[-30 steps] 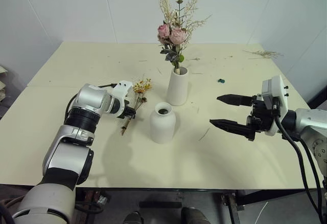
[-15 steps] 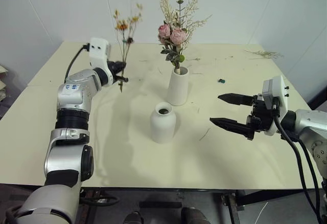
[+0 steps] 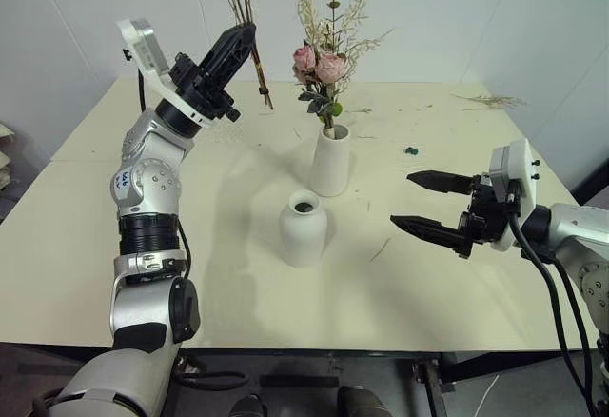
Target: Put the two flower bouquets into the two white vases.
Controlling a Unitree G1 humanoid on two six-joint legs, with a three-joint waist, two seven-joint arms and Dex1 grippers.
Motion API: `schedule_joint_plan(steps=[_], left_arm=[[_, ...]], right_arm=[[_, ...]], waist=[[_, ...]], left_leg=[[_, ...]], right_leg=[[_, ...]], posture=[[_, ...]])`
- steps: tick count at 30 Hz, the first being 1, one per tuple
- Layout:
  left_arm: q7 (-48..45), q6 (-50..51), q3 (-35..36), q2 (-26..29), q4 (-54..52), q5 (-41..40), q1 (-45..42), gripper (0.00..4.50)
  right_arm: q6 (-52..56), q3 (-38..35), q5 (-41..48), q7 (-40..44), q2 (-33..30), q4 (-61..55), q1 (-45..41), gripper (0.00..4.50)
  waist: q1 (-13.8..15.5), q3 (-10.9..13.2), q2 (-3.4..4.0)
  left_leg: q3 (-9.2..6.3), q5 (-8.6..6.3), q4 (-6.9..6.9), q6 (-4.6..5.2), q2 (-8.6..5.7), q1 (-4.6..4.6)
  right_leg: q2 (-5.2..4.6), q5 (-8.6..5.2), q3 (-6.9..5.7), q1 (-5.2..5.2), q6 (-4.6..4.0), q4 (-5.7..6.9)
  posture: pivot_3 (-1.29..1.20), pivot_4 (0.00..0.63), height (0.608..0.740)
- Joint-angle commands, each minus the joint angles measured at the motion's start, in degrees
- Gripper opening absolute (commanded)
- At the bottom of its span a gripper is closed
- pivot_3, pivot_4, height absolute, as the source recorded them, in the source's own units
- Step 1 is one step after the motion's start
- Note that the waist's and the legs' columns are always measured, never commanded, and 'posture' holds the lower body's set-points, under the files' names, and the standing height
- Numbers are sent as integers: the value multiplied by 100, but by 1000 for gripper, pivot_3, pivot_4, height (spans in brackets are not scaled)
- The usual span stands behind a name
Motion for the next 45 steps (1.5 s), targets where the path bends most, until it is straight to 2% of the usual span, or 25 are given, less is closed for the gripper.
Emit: schedule_joint_plan(steps=[1, 13, 22, 30, 45], left_arm=[[-448, 350, -297, 3, -399, -224, 211, 55], [-927, 1059, -646, -452, -732, -722, 552, 55], [-1002, 1182, -1011, -193, -910, -355, 970, 55], [-957, 991, -1005, -1, -758, -108, 1039, 55], [-759, 1139, -1241, -44, -640, 184, 1280, 55]], right_arm=[[-124, -173, 42, -51, 33, -198, 12, 4500], [36, -452, 519, 21, 3, -452, 338, 4500], [-13, -482, 474, -175, 25, -569, 539, 4500], [-69, -455, 448, -220, 16, -569, 572, 4500], [-86, -377, 374, -303, 96, -610, 607, 4500]], waist=[[6, 0, 0], [19, 0, 0], [9, 0, 0], [16, 0, 0], [14, 0, 0]], left_leg=[[0, 0, 1, 0, 0, 0], [-2, -2, 2, 4, 0, -5], [0, -2, 2, 5, 0, 0], [0, -2, 1, 5, 0, -2], [0, -3, 1, 6, 0, -3]], right_leg=[[0, 0, 0, 1, 0, 0], [0, 1, -1, 1, -1, -8], [2, 0, 2, 1, -2, -7], [1, 0, 2, 2, -2, -12], [1, 0, 2, 2, -2, -13]], posture=[[0, 150, 740], [0, 150, 740], [0, 150, 740], [0, 150, 740], [0, 150, 740]])
